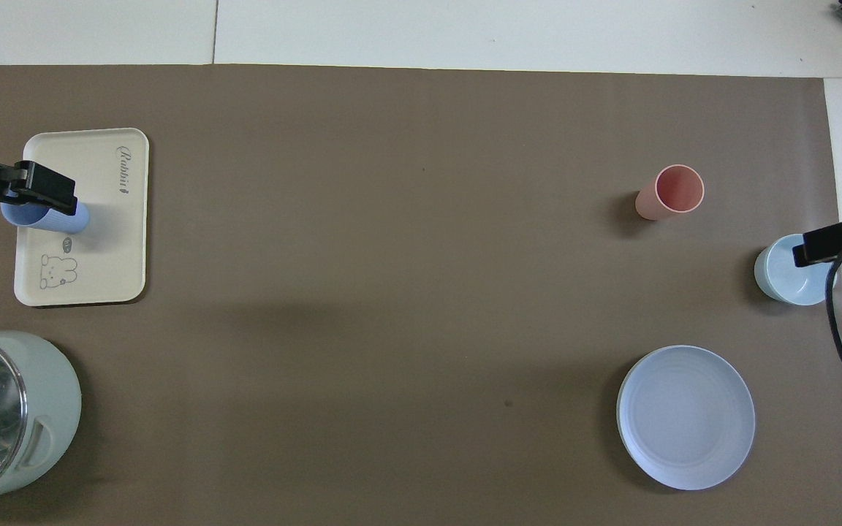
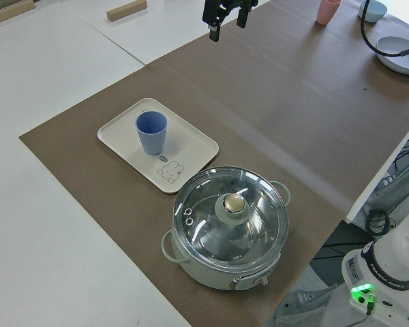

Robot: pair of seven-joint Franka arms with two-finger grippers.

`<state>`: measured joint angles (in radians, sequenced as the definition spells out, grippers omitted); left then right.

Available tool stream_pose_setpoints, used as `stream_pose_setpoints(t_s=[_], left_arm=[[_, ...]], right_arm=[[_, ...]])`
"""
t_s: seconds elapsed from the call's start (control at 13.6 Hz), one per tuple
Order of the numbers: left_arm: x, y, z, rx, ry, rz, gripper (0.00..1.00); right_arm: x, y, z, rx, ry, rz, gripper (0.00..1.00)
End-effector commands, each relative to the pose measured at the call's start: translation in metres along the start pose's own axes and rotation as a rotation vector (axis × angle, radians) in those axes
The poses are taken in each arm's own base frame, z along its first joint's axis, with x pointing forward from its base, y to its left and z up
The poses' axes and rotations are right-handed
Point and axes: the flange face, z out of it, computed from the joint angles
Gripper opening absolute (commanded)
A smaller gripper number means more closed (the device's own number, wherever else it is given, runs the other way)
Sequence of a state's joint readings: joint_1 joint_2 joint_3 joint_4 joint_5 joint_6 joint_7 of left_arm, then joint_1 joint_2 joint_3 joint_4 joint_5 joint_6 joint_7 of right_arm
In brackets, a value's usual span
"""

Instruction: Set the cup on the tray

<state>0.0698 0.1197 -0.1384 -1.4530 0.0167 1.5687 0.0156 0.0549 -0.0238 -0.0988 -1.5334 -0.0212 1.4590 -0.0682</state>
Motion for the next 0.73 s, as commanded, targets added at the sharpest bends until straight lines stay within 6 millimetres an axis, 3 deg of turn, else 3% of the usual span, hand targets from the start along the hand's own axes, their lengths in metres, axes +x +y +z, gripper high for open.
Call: stream_pose_setpoints(t_s=[0.0,0.29,0.66], left_arm=[[-0.008,0.003,-0.004,-0.042,0.016,-0.044,1.0],[-0.014,0.004,-0.009,-0.039,0.008,-0.045,1.0],[-0.019,0.0,-0.017,-0.026,0.014,-0.059,1.0]], right_arm=[[0.001,-0.006,-0.004,-0.023,-0.01,-0.008,1.0],[-0.003,-0.008,0.011,-0.017,0.019,-0.009,1.0],[-0.006,-0.01,0.01,-0.007,0.003,-0.016,1.0]])
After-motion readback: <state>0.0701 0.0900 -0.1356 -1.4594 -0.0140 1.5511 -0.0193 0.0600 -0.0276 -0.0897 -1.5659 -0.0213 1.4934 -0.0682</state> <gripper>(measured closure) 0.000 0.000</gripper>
